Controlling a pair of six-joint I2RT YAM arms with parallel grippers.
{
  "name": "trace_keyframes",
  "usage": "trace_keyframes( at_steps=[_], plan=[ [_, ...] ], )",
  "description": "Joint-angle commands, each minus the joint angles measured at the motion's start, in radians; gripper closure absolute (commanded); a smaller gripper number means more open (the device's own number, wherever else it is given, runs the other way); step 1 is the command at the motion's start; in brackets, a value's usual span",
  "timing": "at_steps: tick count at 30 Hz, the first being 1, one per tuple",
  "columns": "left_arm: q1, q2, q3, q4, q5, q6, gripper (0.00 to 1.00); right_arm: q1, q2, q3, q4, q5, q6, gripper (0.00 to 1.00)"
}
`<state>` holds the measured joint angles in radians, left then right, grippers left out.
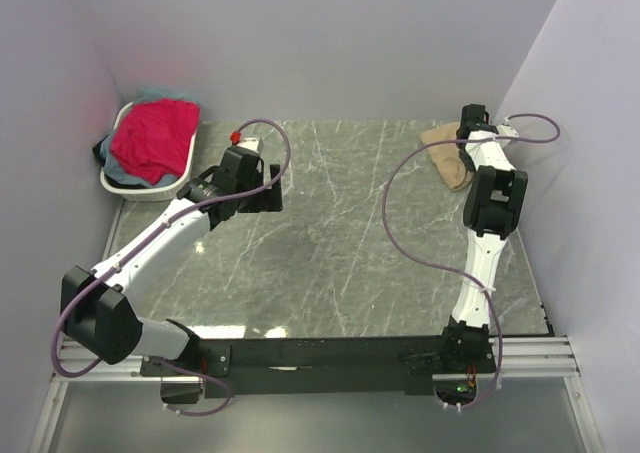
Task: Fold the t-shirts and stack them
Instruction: Neatly place the folded tshirt to the corner, then reset both grippers
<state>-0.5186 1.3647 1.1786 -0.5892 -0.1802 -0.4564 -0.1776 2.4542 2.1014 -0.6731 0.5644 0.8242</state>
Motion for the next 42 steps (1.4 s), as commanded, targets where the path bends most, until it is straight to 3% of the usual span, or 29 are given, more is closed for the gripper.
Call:
trace_keyframes(
  at_steps=[1, 2, 3, 5, 9, 10, 16, 20, 24, 27, 31, 35, 39, 42],
  plan=[
    [-0.001, -0.068, -0.003, 0.017, -0.001, 0.010, 0.00, -0.019, -0.055, -0.003, -0.012, 0.026, 0.046, 1.00],
    [-0.001, -0.072, -0.004, 0.014, -0.001, 0.007, 0.01, -0.022, -0.051, 0.018, -0.020, 0.023, 0.052, 0.95],
    [-0.001, -0.070, 0.001, 0.011, -0.002, 0.007, 0.01, -0.022, -0.049, 0.019, -0.011, 0.009, 0.043, 0.73],
    [-0.001, -0.070, 0.007, 0.003, -0.002, 0.004, 0.01, -0.022, -0.052, 0.006, 0.017, -0.021, 0.020, 0.69],
    [-0.003, -0.073, 0.010, 0.005, 0.004, 0.001, 0.00, -0.016, -0.083, -0.059, 0.064, -0.032, -0.003, 0.07],
    [-0.003, -0.076, 0.010, 0.005, 0.005, 0.001, 0.00, -0.014, -0.105, -0.099, 0.099, -0.035, -0.011, 0.01],
    [-0.003, -0.085, 0.001, 0.014, 0.024, -0.008, 0.00, 0.058, -0.260, -0.329, 0.303, 0.017, -0.111, 0.00],
    [-0.003, -0.099, 0.000, 0.022, 0.041, -0.016, 0.00, 0.156, -0.368, -0.457, 0.406, 0.143, -0.186, 0.00],
    [-0.001, -0.115, -0.008, 0.025, 0.053, -0.019, 0.01, 0.245, -0.417, -0.491, 0.392, 0.270, -0.217, 0.00],
    [-0.003, -0.130, -0.023, 0.032, 0.056, -0.022, 0.01, 0.291, -0.426, -0.459, 0.288, 0.345, -0.200, 0.00],
    [-0.001, -0.131, -0.031, 0.042, 0.068, -0.027, 0.01, 0.331, -0.408, -0.358, 0.117, 0.307, -0.178, 0.00],
    [-0.003, -0.136, -0.027, 0.045, 0.070, -0.031, 0.01, 0.430, -0.443, -0.385, 0.089, 0.310, -0.241, 0.00],
    [-0.001, -0.142, -0.028, 0.046, 0.068, -0.034, 0.01, 0.542, -0.620, -0.637, 0.265, 0.192, -0.390, 0.00],
    [-0.001, -0.151, -0.030, 0.043, 0.064, -0.042, 0.01, 0.579, -0.749, -0.722, 0.362, 0.089, -0.408, 0.00]
  ],
)
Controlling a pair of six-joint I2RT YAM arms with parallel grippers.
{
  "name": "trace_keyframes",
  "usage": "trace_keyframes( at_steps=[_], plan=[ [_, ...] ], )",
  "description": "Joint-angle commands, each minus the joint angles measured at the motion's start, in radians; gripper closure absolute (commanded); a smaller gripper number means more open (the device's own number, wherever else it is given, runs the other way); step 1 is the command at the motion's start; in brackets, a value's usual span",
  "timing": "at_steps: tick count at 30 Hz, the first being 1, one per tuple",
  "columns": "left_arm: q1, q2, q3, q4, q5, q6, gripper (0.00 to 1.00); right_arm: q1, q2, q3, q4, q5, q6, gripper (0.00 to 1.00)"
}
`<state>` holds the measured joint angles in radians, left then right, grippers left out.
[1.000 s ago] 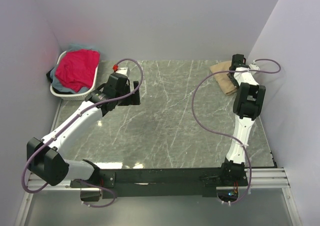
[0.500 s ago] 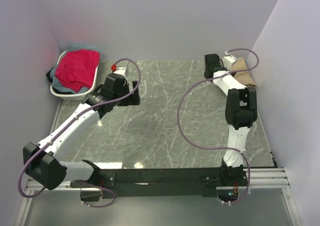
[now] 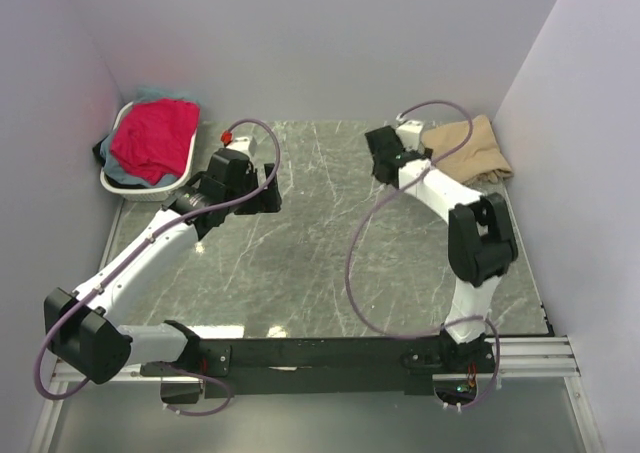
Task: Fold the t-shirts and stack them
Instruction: Reset both grippers
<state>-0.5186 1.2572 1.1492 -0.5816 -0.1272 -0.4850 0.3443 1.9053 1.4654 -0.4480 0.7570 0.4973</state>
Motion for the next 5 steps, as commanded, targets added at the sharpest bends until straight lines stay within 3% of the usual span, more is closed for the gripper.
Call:
trace_keyframes(
  at_steps=[1, 5],
  plan=[
    [-0.001, -0.048, -0.002, 0.034, 0.006, -0.017, 0.01, 0.093, -0.228, -0.121, 0.152, -0.107, -0.085, 0.00],
    [-0.001, -0.068, -0.012, 0.031, -0.015, -0.033, 0.01, 0.188, -0.331, -0.154, 0.155, -0.113, -0.123, 0.00]
  ],
)
